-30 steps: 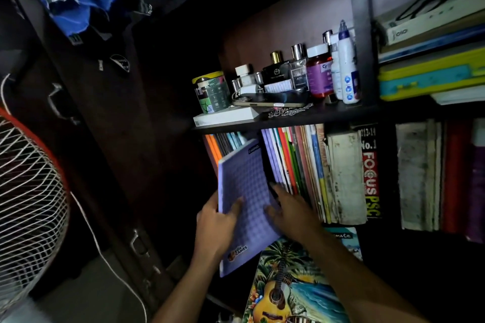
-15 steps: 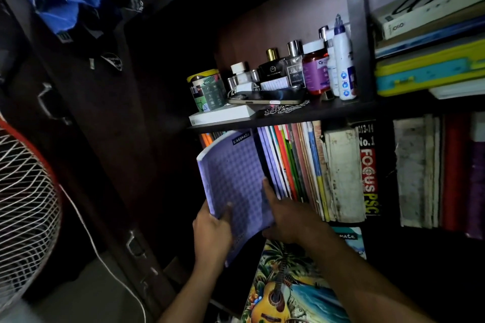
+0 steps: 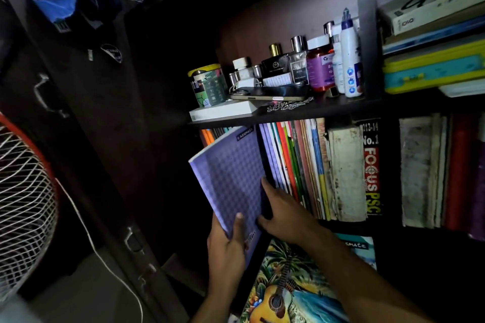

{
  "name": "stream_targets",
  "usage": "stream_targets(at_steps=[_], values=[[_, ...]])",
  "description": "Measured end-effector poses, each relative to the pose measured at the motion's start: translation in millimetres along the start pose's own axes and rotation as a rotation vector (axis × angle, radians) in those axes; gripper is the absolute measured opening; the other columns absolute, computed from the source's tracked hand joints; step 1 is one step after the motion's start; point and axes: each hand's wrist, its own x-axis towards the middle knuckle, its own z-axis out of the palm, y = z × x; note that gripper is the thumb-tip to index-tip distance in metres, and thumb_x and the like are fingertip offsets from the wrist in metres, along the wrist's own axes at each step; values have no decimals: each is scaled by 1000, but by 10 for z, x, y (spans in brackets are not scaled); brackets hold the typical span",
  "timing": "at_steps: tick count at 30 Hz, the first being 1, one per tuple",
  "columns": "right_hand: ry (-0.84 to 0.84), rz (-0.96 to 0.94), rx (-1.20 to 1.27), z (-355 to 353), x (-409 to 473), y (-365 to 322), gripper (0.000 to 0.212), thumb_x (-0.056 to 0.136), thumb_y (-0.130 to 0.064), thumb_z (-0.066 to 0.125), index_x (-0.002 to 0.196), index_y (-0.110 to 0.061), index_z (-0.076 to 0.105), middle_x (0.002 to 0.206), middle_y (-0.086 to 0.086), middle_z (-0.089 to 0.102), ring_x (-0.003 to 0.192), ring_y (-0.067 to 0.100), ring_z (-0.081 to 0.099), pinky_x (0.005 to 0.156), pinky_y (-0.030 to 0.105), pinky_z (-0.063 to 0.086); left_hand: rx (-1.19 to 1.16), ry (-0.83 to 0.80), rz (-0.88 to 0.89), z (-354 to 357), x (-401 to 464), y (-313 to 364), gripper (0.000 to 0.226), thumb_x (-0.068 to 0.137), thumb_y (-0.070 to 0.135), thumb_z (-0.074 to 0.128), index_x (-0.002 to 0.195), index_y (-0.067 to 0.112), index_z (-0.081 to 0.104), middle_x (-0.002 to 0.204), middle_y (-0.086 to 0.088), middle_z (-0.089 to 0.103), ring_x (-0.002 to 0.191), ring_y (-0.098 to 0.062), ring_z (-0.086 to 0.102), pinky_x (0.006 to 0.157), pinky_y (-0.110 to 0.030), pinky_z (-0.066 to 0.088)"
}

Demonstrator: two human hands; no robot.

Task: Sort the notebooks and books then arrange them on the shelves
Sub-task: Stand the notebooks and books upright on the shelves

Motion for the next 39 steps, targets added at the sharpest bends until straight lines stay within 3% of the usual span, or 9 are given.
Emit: stream_targets(at_steps=[2,4,7,10,14,22,29,35,39], values=[[-60,23,18,-1,-40,-43,103,93,-42,66,160,-24,-9,143,7,42,119,27,56,94,36,52,4,2,8,4,8,-7,41,98,42,51,138,38,45,123,27,60,110,14,58,90,-11,50],[26,38,9,-52,-61,-46,83,92,-42,65,159,-19,20,138,5,52,116,23,59,95,34,52,35,-37,1,39,4,16,40,99,46,49,137,54,39,122,22,63,106,5,63,89,-24,56],[297,71,-47,-138,-53,-64,22,93,-42,61,106,-24,63,100,-1,71,86,19,66,76,31,55,39,2,-11,139,71,10,30,95,63,50,118,70,32,118,14,66,99,-9,69,80,-36,59],[362,92,-81,-117,-51,-60,22,95,-40,56,85,-21,55,82,2,69,76,26,64,66,34,51,77,38,-4,359,253,78,45,88,71,53,121,48,34,121,8,65,100,-21,69,82,-47,58],[398,117,-60,-133,-34,-11,12,95,-33,52,99,-22,54,91,7,71,85,31,67,68,38,52,369,3,45,755,503,160,67,93,69,39,148,32,25,147,0,37,117,-38,57,78,-44,50],[427,51,19,-120,-63,-46,18,89,-35,63,89,-24,49,77,-2,65,71,21,63,65,38,52,120,266,241,692,481,68,38,104,20,49,142,19,46,125,-7,48,105,6,46,88,-3,29],[361,-16,26,-113,-70,-61,7,91,-28,62,92,-25,55,85,-5,65,76,14,61,73,40,52,318,119,145,709,597,-53,52,106,34,48,148,56,28,110,20,32,92,-4,47,69,-29,35],[335,7,67,-117,-88,-106,27,93,-24,60,112,-35,44,90,-9,64,74,9,62,61,29,48,569,-94,129,711,595,10,90,103,11,46,148,57,-17,131,3,32,92,-24,59,72,-35,41],[357,5,65,-126,-95,-92,32,90,-16,60,107,-35,40,83,-8,62,69,13,61,59,31,48,528,-137,178,753,620,-17,96,100,6,48,150,59,-14,126,1,31,89,-19,57,75,-36,46]])
